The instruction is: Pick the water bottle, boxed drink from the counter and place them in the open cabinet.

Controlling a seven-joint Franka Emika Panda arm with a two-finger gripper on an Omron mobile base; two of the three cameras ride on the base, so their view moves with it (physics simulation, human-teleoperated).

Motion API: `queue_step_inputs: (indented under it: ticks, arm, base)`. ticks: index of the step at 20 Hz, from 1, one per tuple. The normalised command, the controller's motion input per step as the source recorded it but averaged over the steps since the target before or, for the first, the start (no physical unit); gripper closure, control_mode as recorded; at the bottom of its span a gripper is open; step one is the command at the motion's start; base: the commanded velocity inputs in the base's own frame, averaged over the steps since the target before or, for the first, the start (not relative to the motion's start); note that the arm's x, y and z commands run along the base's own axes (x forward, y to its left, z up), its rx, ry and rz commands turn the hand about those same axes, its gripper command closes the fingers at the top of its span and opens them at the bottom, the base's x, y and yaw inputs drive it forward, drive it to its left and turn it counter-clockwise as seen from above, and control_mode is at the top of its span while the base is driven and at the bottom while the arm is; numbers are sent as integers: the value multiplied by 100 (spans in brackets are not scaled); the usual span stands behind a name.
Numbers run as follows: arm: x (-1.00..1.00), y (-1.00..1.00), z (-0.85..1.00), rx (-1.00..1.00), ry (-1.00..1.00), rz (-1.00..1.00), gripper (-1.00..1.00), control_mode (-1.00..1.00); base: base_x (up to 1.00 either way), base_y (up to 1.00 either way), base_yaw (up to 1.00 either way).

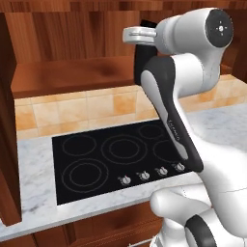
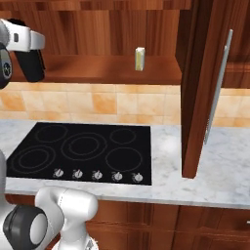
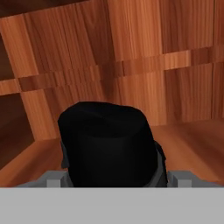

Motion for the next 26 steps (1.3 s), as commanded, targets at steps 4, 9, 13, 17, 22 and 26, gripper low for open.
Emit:
queue_step_inputs:
  ticks: [4, 9, 13, 17, 22, 26]
  arm:
    - [30, 8, -9, 0, 0, 0, 100, -100]
    - [22, 12, -8, 0, 0, 0, 100, -100]
    - [24, 13, -4, 0, 0, 0, 100, -100]
    - [30, 19, 0, 0, 0, 0, 100, -100]
    - [35, 18, 0, 0, 0, 0, 100, -100]
    - [33, 16, 0, 0, 0, 0, 100, -100]
  base:
    - [0, 0, 0]
    - [0, 0, 0]
    - [0, 0, 0]
    - [0, 0, 0]
    - [0, 0, 0]
    - [0, 0, 0]
